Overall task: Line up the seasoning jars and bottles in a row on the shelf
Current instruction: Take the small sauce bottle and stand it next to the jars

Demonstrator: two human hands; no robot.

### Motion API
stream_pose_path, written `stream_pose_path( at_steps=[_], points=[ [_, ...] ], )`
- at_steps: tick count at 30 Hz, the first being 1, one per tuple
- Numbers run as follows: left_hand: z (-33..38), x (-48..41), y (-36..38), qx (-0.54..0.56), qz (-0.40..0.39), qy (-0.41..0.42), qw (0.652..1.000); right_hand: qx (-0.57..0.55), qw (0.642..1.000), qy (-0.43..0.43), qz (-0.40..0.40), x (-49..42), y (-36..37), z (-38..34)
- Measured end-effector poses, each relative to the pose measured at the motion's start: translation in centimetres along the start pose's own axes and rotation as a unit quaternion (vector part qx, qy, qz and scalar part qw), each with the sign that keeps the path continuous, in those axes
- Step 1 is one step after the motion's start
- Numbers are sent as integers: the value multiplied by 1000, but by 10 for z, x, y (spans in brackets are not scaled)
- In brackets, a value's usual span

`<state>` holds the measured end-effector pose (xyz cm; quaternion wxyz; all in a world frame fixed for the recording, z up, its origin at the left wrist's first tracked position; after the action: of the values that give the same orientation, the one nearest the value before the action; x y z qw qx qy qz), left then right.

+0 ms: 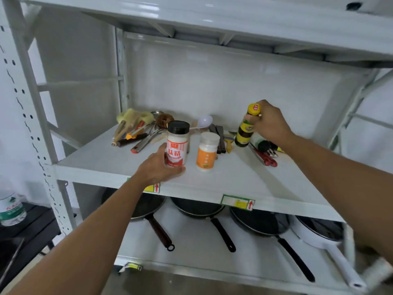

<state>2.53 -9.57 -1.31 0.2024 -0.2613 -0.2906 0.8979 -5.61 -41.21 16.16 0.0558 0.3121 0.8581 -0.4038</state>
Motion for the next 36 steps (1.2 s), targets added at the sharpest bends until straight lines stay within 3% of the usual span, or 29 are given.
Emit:
stream_pose_path(
  at_steps=[10,18,22,29,33,36],
  points=[
    [-1,3,1,4,-25,-3,1000,-11,996,43,-76,45,5,4],
    [-6,0,1,8,-16,0,1000,49,997,29,-46,41,25,7],
    [-8,-1,1,-3,-17,-3,1000,-3,998,49,-35,39,33,15],
    [-9,-4,3,-15,-21,-3,1000,-55,992,52,-101,61,69,41],
    [-13,-7,4,-18,-16,0,1000,-112,982,110,-102,80,92,73],
    [-16,-10,5,-21,-12,-1,1000,-87,982,147,-74,89,109,94]
  ],
)
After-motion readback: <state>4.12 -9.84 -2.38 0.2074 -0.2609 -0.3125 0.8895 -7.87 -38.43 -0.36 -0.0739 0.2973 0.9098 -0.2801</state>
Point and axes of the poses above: each hand's wrist, its own x-axis away from the middle knuckle, its own y-axis out of the palm, z = x × y, the point moved 7 cm from there along -x, towards the middle knuckle, and after that the axes turned 15 degrees about y, right-handed, at the moved point
